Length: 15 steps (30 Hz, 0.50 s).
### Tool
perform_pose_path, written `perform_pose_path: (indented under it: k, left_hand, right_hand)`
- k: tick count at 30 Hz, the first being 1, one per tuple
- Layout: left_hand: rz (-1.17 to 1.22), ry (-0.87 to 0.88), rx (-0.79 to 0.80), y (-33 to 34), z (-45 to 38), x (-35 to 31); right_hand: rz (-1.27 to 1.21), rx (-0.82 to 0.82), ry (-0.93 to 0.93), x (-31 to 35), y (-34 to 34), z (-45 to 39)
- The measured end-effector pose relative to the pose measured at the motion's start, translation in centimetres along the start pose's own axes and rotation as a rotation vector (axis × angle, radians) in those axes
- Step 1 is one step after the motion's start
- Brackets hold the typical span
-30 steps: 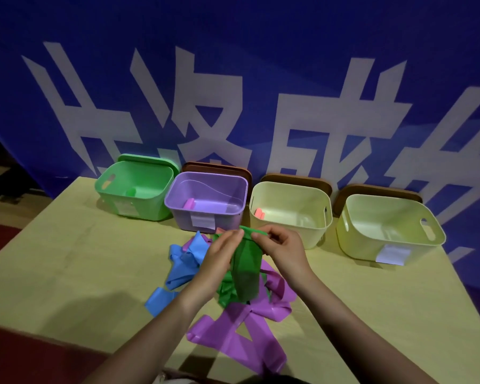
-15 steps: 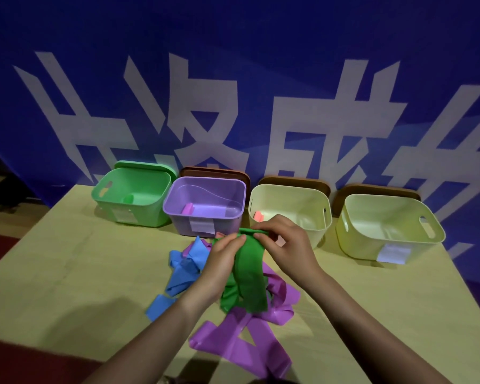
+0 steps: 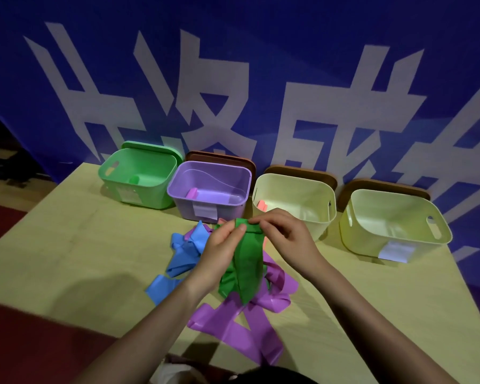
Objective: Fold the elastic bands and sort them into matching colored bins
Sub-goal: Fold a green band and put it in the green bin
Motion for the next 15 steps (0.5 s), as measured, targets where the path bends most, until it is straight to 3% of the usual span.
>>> perform_pose_path:
  k: [3, 6, 11, 15]
  left_hand:
    - [-0.106, 0.030, -0.034, -0.5, -0.1, -0.3]
    - [-0.221, 0.046, -0.053, -1.1, -0.4, -0.5]
    - [-0.420, 0.117, -0.074, -2.9, -0.8, -1.1]
    - [-0.322, 0.136, -0.085, -5.7, -1.0, -1.8]
  right_hand:
    - [-0.173, -0.026, 0.137, -0.4, 1.2, -0.7]
    - [-0.120, -0.004, 0.197, -0.8, 2.1, -1.6]
    - [-0.039, -0.080, 0.158, -0.7, 3.4, -3.2]
    - [0.007, -0.108, 0.120, 0.2, 5.2, -5.4]
Point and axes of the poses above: each hand's wrist, its own z-axis away from the middle knuckle, its own y-axis out of the palm, x = y × z, the point moved 1 cm from there along -z, towards the middle knuckle, and after that the axes turned 15 degrees about x, right-handed, at the moved point
